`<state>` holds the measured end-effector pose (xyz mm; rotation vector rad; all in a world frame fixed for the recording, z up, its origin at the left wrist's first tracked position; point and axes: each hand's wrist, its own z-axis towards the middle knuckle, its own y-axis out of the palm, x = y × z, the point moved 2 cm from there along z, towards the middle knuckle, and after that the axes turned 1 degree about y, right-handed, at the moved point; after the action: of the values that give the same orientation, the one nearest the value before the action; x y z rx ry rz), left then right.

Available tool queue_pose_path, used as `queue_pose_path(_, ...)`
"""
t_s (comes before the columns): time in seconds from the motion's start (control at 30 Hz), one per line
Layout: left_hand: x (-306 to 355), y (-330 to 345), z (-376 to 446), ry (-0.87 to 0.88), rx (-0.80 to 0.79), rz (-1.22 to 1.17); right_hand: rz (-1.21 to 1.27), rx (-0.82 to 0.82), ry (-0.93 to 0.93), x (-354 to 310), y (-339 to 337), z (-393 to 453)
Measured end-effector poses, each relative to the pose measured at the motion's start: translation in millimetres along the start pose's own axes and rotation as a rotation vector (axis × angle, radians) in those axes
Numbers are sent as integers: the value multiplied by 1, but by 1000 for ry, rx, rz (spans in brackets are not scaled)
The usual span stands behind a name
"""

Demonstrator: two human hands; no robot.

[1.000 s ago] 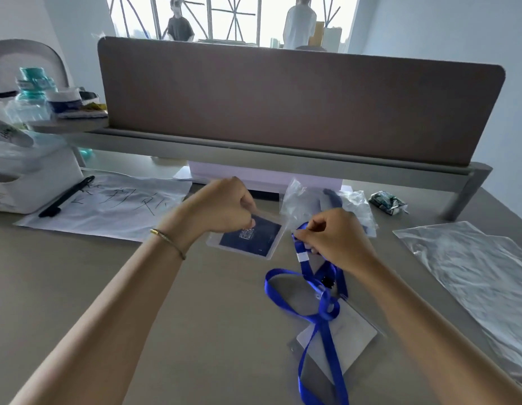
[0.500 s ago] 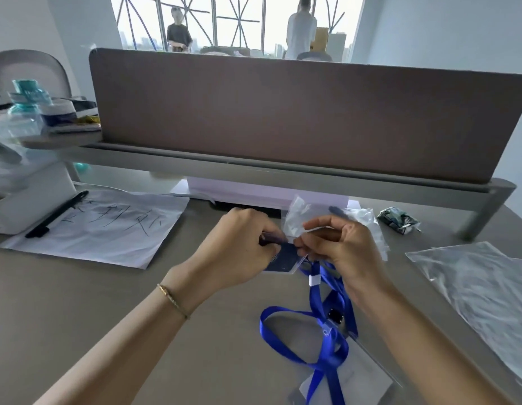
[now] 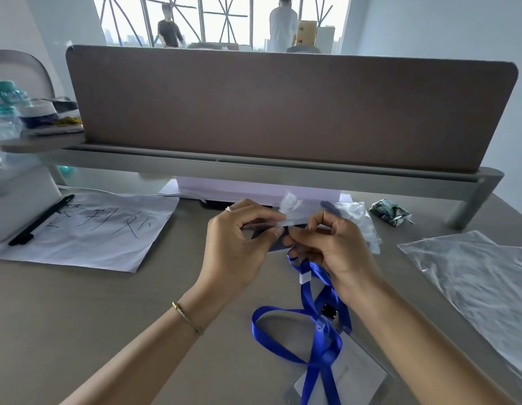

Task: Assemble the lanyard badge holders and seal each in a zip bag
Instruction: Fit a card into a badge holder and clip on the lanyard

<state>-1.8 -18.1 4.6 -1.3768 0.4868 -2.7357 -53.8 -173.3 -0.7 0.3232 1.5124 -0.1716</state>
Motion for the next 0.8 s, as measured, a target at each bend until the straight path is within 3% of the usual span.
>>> queue_pose_path(0.27, 7, 4, -4, -74, 27, -170, -41, 23, -6, 2, 6, -4)
queue_pose_path(0.4, 3, 4, -3, -103, 80, -133, -13, 26, 16, 4, 12, -6)
queue_pose_path(0.57, -7, -7, 7, -177, 199, -161, -83, -172, 60, 11, 22, -11)
queue_pose_path(0.8, -12, -15, 14, -512, 245, -649, -180, -426, 100, 20, 26, -13)
